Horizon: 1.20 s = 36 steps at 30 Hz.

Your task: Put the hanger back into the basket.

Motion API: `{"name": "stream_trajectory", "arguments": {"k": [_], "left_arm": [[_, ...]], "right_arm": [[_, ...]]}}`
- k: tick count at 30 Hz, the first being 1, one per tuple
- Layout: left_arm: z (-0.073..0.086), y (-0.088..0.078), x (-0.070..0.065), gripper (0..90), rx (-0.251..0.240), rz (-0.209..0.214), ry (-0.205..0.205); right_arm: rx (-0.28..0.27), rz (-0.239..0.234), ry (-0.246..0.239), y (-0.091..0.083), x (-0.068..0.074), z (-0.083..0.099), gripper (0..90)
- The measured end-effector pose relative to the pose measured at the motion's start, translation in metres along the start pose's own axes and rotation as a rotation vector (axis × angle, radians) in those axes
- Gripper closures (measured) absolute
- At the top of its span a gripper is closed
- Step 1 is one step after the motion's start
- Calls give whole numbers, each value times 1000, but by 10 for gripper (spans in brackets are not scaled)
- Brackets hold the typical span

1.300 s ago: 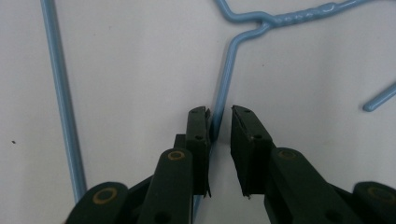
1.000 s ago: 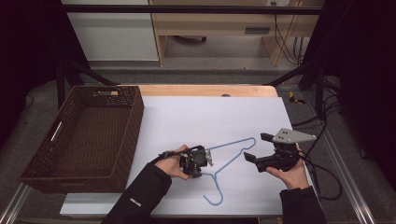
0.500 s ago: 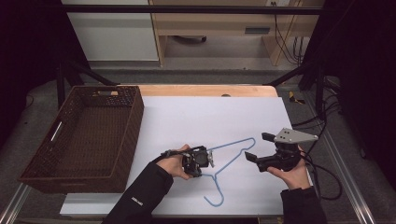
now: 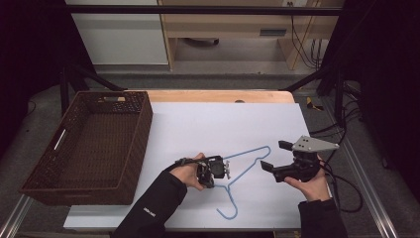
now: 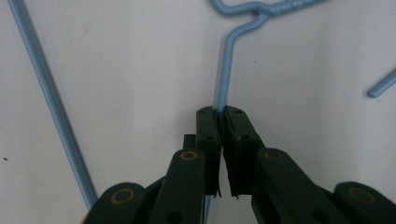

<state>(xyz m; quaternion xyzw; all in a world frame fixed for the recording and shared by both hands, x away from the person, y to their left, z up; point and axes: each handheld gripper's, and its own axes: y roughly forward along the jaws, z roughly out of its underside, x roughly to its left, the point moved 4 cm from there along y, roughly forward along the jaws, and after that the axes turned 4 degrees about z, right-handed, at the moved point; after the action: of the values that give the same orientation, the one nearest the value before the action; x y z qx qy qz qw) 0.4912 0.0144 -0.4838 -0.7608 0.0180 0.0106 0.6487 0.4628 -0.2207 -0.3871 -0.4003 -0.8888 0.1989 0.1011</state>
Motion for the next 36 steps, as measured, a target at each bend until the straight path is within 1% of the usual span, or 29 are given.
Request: {"name": "stream_trajectory", "arguments": {"k": [2,4,9,16,17,18,19,22,23,24,25,26,27,28,29,30,31,32,33,34,35,36], "left_arm": [[0,1,-1,874,-7,-1,5],[0,0,-2,874,1,-5,1],[-1,0,-2,876,11,-6,17],[-1,-1,-2,877,8,-8,15],[0,-2,-1,878,9,-18,12],[0,-2,-1,878,9,-18,12],[1,-4,-1,878,-5,-30,5],[2,-9,-2,879,-14,-37,5],[3,-14,-3,879,-31,-46,4],[3,-14,-3,879,-31,-46,4],[3,-20,-3,879,-47,-70,10],[3,-20,-3,879,-47,-70,10],[4,-24,-3,879,-61,-92,8],[4,-24,-3,880,-61,-92,8],[4,-28,-4,880,-64,-105,7],[4,-28,-4,880,-64,-105,7],[4,-30,-6,881,-77,-118,0],[4,-30,-6,881,-77,-118,0],[4,-34,-6,881,-90,-139,-3],[4,-34,-6,881,-90,-139,-3],[4,-38,-7,882,-105,-152,-4],[4,-38,-7,882,-105,-152,-4]], "right_arm": [[-1,1,1,0,0,0,46],[-1,4,1,0,-1,0,46],[-2,4,0,0,-1,0,46],[-3,6,7,-1,-4,1,47],[-5,5,8,-2,-4,1,47],[-5,5,8,-2,-4,1,47],[-7,4,8,-3,-4,1,47],[-8,7,10,-3,-4,1,47],[-11,5,9,-4,-5,0,48],[-11,5,9,-4,-5,0,48],[-11,7,12,-5,-5,0,48],[-11,7,12,-5,-5,0,48],[-11,9,11,-5,-5,0,48],[-13,10,11,-5,-5,0,48],[-15,11,10,-5,-5,0,48],[-15,11,10,-6,-6,0,48],[-15,11,10,-6,-6,0,49],[-15,11,10,-6,-6,0,49],[-16,11,13,-6,-6,0,49],[-16,11,13,-6,-6,0,49],[-18,11,13,-7,-6,0,49],[-19,12,13,-7,-6,0,49]]}}
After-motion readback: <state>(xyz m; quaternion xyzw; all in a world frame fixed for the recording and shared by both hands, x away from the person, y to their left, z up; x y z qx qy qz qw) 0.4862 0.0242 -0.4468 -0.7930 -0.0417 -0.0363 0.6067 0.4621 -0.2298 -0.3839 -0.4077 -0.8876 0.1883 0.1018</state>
